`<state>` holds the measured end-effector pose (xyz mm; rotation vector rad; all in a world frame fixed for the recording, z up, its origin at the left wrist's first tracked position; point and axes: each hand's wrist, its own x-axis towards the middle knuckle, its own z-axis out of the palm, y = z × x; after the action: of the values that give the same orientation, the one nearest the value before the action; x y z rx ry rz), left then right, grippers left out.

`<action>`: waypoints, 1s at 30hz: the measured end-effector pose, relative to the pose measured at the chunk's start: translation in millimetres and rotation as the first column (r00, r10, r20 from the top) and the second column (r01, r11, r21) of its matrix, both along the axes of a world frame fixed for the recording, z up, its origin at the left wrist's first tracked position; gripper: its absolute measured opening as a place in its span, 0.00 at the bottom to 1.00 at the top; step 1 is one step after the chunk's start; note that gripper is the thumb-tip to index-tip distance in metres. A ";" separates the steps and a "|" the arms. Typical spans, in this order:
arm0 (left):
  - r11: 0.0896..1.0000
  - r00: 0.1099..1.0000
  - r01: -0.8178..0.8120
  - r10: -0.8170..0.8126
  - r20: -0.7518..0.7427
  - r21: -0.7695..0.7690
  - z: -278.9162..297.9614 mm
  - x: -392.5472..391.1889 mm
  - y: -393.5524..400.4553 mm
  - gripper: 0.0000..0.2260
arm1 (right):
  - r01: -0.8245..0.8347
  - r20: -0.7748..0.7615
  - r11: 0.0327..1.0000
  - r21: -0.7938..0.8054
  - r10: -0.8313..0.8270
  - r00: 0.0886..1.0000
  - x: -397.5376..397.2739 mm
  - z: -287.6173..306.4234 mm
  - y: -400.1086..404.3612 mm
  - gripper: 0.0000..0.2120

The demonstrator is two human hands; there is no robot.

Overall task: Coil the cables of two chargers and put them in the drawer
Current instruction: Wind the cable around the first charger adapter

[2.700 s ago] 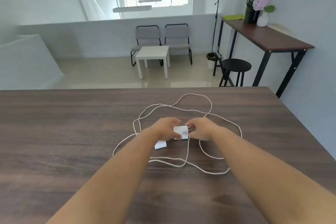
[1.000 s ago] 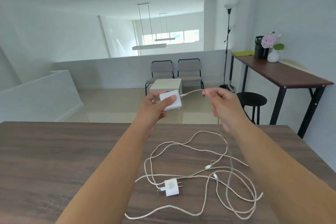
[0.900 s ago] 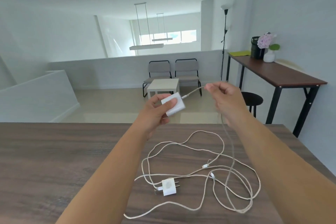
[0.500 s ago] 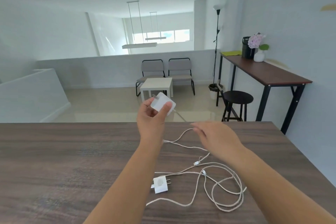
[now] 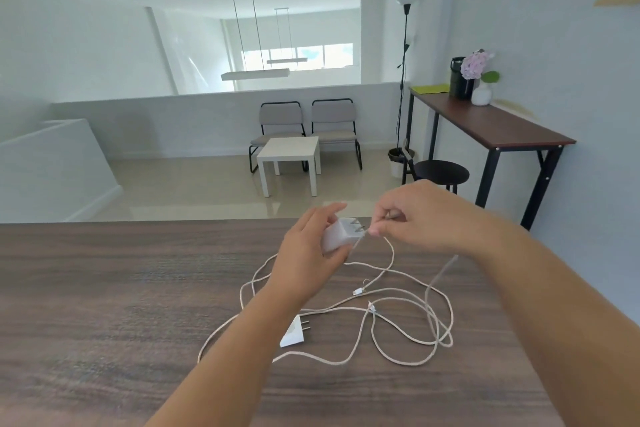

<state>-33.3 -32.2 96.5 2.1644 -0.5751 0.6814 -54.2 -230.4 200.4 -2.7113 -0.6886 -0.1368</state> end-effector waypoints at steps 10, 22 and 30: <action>0.983 0.994 0.076 -0.088 -0.066 -0.167 0.5 -20.1 -0.9 0.20 | -0.020 -0.033 0.939 0.344 0.033 0.999 21.3 -28.9 -18.3 0.04; 0.622 0.858 0.165 -0.474 -0.200 -0.766 3.1 -28.0 -23.0 0.18 | 0.139 -0.179 0.581 0.802 0.012 0.984 19.8 -79.3 1.3 0.08; 0.172 0.814 -0.031 -0.568 -0.125 -0.985 12.8 -23.1 -50.6 0.13 | 0.178 -0.210 0.276 0.945 0.093 0.973 4.4 -91.4 32.4 0.11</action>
<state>-56.4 -82.9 109.3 0.8273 -0.1273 0.1139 -49.7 -197.9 109.0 -1.4607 -0.2594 -0.1778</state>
